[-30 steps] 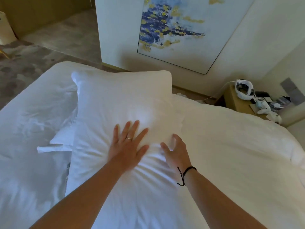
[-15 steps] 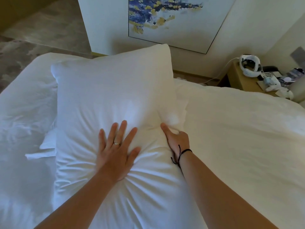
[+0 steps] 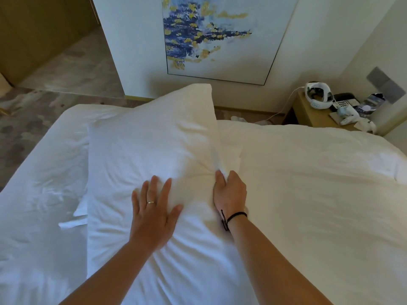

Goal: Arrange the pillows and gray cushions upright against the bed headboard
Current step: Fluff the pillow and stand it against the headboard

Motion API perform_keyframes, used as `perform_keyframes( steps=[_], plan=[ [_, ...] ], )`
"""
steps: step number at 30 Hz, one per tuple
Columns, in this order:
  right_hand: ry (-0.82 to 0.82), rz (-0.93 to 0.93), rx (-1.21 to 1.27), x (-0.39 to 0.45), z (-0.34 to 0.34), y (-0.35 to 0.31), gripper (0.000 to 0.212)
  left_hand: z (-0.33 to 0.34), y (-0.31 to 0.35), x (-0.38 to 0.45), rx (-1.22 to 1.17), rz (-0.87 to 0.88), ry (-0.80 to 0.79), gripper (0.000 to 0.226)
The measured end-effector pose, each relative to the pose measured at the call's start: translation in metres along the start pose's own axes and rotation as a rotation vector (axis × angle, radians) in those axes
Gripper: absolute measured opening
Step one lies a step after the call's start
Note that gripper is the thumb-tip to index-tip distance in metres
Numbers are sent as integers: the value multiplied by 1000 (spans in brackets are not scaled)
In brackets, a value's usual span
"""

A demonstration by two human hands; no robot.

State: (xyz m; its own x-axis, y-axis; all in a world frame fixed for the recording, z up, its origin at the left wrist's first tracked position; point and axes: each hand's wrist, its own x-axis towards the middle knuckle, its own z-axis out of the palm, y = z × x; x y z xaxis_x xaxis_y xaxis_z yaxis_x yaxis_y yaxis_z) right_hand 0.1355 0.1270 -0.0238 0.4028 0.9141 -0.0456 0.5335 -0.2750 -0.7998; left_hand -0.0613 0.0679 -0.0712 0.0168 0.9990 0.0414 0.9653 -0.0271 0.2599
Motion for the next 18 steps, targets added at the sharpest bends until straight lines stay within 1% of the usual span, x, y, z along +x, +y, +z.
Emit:
perform_keyframes(
  steps=[3,5,7,10,13,15,18],
  plan=[
    [-42,-200,-4,-22,-31,-25,44,-43,16,-6,-51,25,40,71],
    [-61,-319,27,-37,-55,-40,45,-76,32,-8,-61,107,75,71],
    [-33,-487,-3,-45,-86,-52,44,-109,52,-10,-42,217,125,72],
    [-17,-732,-128,-52,-147,-75,41,-157,86,-10,-51,381,222,74],
    [-93,-942,-317,-70,-213,-91,37,-195,118,-10,-129,558,310,78],
    [-161,-1059,-437,-90,-252,-92,34,-210,138,-10,-91,708,307,85],
    [-192,-1152,-626,-122,-298,-76,28,-217,170,-15,51,923,182,98]
  ],
)
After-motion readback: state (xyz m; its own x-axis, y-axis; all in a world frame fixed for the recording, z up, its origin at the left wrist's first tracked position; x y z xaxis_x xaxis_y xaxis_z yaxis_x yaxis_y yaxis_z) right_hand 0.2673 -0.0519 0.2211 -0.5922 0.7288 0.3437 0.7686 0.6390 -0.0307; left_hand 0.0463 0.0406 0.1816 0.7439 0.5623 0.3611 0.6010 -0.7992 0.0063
